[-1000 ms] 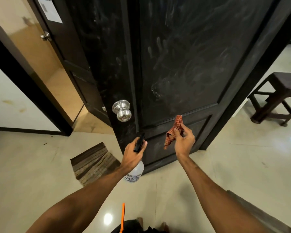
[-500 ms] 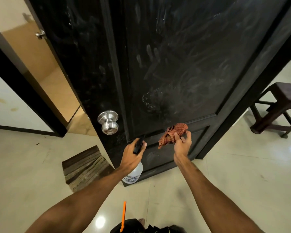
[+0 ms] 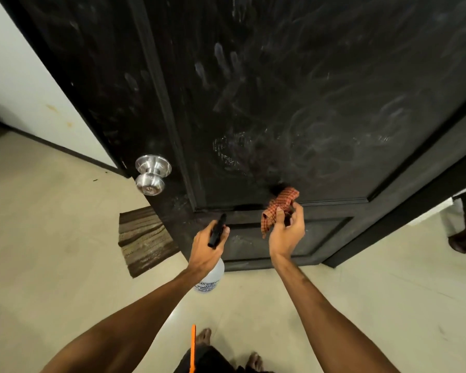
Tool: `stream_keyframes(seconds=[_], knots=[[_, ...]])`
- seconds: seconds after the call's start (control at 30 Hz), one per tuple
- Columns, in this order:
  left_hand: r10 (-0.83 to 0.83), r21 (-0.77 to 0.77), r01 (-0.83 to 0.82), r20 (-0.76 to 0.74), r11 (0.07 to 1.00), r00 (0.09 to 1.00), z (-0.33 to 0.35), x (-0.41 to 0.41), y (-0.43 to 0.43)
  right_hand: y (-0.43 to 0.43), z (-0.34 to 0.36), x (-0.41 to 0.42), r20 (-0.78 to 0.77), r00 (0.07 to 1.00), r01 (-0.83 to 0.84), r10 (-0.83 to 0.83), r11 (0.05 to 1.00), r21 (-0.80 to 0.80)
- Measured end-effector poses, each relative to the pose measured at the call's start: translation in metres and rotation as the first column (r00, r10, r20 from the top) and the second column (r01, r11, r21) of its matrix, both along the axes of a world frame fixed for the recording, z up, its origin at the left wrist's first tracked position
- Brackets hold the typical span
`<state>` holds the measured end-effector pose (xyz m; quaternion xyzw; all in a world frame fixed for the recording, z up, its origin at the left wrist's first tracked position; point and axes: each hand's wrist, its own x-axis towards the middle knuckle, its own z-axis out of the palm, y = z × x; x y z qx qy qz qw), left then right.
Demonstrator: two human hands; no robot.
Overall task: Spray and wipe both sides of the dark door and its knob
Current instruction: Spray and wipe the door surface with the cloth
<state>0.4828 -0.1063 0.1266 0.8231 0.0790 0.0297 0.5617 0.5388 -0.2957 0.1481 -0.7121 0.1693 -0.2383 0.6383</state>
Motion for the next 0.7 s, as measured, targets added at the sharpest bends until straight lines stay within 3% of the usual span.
stream_keyframes(seconds=[0.2, 0.33, 0.5, 0.6, 0.7], knots=[[0.084, -0.04, -0.083, 0.026, 0.996, 0.996, 0.023, -0.003, -0.053, -0.04, 0.025, 0.004, 0.064, 0.997, 0.042, -0.037, 0.996, -0.081], [0.038, 0.019, -0.041, 0.133, 0.999, 0.99, 0.036, 0.013, -0.075, -0.047, 0.038, 0.013, 0.124, 0.992, 0.033, -0.012, 0.986, -0.165], [0.008, 0.062, -0.017, 0.157, 0.998, 0.988, 0.04, 0.017, -0.088, -0.053, 0.044, 0.013, 0.198, 0.98, 0.021, 0.035, 0.961, -0.275], [0.082, 0.047, -0.093, 0.196, 0.995, 0.977, 0.045, 0.015, -0.09, -0.053, 0.039, 0.022, 0.215, 0.959, -0.057, 0.184, 0.87, -0.49], [0.143, 0.037, -0.154, 0.212, 0.987, 0.967, 0.046, 0.009, -0.089, -0.044, 0.027, 0.032, 0.079, 0.9, -0.236, 0.429, 0.632, -0.738]])
